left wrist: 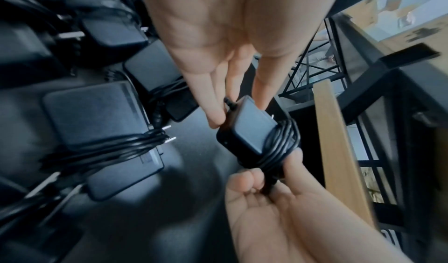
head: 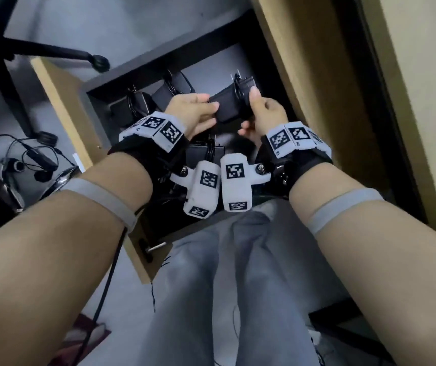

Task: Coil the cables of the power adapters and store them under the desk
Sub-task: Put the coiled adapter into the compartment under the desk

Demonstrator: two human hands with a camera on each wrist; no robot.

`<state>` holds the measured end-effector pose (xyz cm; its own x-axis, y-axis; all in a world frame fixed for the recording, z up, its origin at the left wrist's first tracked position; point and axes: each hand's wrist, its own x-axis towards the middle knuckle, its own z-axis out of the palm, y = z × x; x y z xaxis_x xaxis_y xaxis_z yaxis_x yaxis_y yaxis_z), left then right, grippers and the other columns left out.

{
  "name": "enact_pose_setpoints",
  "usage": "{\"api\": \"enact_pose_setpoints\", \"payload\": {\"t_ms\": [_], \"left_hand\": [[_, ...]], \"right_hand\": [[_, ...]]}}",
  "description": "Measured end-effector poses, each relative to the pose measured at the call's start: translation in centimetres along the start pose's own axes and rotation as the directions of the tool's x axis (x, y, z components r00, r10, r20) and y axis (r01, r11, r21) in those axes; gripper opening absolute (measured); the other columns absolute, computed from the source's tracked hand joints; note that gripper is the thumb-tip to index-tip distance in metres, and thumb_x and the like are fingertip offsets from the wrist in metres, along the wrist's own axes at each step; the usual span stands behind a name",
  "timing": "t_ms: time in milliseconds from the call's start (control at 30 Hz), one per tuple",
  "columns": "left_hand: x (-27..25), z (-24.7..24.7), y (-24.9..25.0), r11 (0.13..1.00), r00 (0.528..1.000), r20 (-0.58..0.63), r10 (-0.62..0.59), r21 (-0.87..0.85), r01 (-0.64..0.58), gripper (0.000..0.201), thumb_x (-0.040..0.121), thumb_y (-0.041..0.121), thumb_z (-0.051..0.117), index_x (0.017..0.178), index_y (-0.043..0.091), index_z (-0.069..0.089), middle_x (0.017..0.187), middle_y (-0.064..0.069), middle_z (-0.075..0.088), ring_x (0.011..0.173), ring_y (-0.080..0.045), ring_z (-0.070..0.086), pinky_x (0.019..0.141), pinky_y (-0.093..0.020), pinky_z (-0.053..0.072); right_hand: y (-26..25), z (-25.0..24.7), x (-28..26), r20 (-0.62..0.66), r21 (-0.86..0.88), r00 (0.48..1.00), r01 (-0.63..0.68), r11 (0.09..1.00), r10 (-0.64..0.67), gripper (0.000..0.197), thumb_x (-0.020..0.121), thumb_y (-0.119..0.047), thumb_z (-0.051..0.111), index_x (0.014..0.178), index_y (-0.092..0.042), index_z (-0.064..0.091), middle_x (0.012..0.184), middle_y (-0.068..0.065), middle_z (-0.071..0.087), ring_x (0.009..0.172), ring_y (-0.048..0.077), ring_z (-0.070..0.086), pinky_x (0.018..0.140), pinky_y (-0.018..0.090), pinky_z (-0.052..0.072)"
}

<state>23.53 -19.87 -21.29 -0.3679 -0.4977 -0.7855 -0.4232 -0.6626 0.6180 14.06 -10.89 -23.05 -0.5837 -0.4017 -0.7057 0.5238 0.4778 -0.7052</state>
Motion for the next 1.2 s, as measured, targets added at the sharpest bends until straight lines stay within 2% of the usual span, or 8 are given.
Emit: {"api": "enact_pose_setpoints", "payload": {"t_ms": [67, 167, 433, 633, 800, 933, 1067, 1200], "left_hand": [[1.6, -0.3, -0.2, 1.000, 0.999, 0.028, -0.027, -0.013, 0.028, 0.041, 0.087, -0.006, 0.053, 0.128, -0.004, 0.046, 0.086, -0.007, 0.056, 0.071, -0.014, 0.053, 0.070, -0.022, 0.055], [2.6, -0.9, -0.4, 0.997, 0.984, 0.157, -0.082, 0.000, 0.083, 0.034, 0.087, -0.009, 0.048, 0.121, -0.005, 0.052, 0.107, -0.017, 0.059, 0.083, -0.021, 0.056, 0.075, -0.025, 0.057], [2.6, -1.7, 0.1, 0.980, 0.959, 0.205, -0.197, 0.021, 0.197, 0.040, 0.091, -0.001, 0.050, 0.128, 0.008, 0.039, 0.104, -0.020, 0.050, 0.085, -0.031, 0.061, 0.071, -0.036, 0.057], [0.5, -2.7, 0.9, 0.969, 0.943, 0.224, -0.244, 0.083, 0.231, 0.047, 0.095, 0.009, 0.046, 0.140, 0.015, 0.034, 0.112, -0.018, 0.057, 0.086, -0.027, 0.062, 0.076, -0.033, 0.052], [-4.6, -3.7, 3.2, 0.988, 0.962, 0.230, -0.150, 0.012, 0.151, 0.031, 0.097, 0.018, 0.041, 0.127, 0.017, 0.049, 0.111, -0.005, 0.065, 0.090, -0.015, 0.065, 0.078, -0.026, 0.052], [-10.4, -2.1, 6.2, 0.995, 0.950, 0.306, -0.069, -0.041, 0.086, 0.018, 0.096, 0.020, 0.043, 0.106, 0.022, 0.059, 0.092, 0.003, 0.072, 0.076, -0.008, 0.067, 0.069, -0.022, 0.050], [-14.8, 2.6, 9.4, 0.999, 0.909, 0.416, 0.002, -0.040, 0.016, 0.017, 0.096, 0.018, 0.043, 0.103, 0.018, 0.059, 0.077, 0.005, 0.071, 0.066, -0.008, 0.066, 0.060, -0.018, 0.051], [-17.9, 10.3, 12.1, 0.996, 0.833, 0.554, 0.006, 0.068, -0.053, 0.016, 0.096, 0.017, 0.043, 0.102, 0.016, 0.057, 0.075, 0.003, 0.070, 0.063, -0.008, 0.065, 0.058, -0.019, 0.052]], "right_hand": [[0.4, 0.2, 1.8, -0.027, -0.002, 0.999, -0.025, 1.000, 0.025, 0.027, 0.093, -0.041, 0.048, 0.089, -0.014, 0.051, 0.055, -0.001, 0.047, 0.034, 0.005, 0.043, 0.049, 0.025, 0.044], [0.9, 0.7, 3.8, -0.028, -0.005, 0.999, -0.027, 1.000, 0.026, 0.028, 0.093, -0.037, 0.050, 0.107, -0.013, 0.051, 0.067, -0.001, 0.050, 0.043, 0.007, 0.044, 0.046, 0.022, 0.044], [1.7, 1.1, 4.8, 0.000, -0.063, 0.985, -0.171, 0.983, 0.171, 0.036, 0.093, -0.038, 0.050, 0.116, -0.010, 0.053, 0.070, 0.004, 0.051, 0.048, 0.009, 0.049, 0.046, 0.021, 0.050], [1.1, 0.9, 1.9, -0.013, -0.078, 0.945, -0.328, 0.942, 0.328, 0.041, 0.095, -0.038, 0.047, 0.132, -0.028, 0.035, 0.083, 0.008, 0.050, 0.055, 0.016, 0.053, 0.053, 0.028, 0.052], [-1.8, 0.3, -4.6, 0.013, -0.063, 0.902, -0.431, 0.900, 0.432, 0.012, 0.096, -0.032, 0.046, 0.092, -0.021, 0.049, 0.074, 0.006, 0.050, 0.055, 0.017, 0.051, 0.051, 0.029, 0.047], [-6.1, -1.8, -10.9, 0.090, -0.021, 0.929, -0.359, 0.933, 0.359, 0.010, 0.094, -0.025, 0.050, 0.099, -0.016, 0.054, 0.072, 0.003, 0.055, 0.057, 0.016, 0.052, 0.046, 0.023, 0.044], [-11.1, -6.2, -15.7, 0.109, 0.081, 0.964, -0.251, 0.965, 0.242, 0.015, 0.094, -0.025, 0.048, 0.082, -0.017, 0.054, 0.071, 0.002, 0.054, 0.059, 0.014, 0.052, 0.051, 0.023, 0.042], [-14.7, -12.9, -18.4, 0.057, 0.125, 0.988, -0.152, 0.980, 0.146, 0.015, 0.091, -0.026, 0.052, 0.096, -0.015, 0.060, 0.069, 0.000, 0.053, 0.058, 0.013, 0.052, 0.052, 0.024, 0.044]]}}
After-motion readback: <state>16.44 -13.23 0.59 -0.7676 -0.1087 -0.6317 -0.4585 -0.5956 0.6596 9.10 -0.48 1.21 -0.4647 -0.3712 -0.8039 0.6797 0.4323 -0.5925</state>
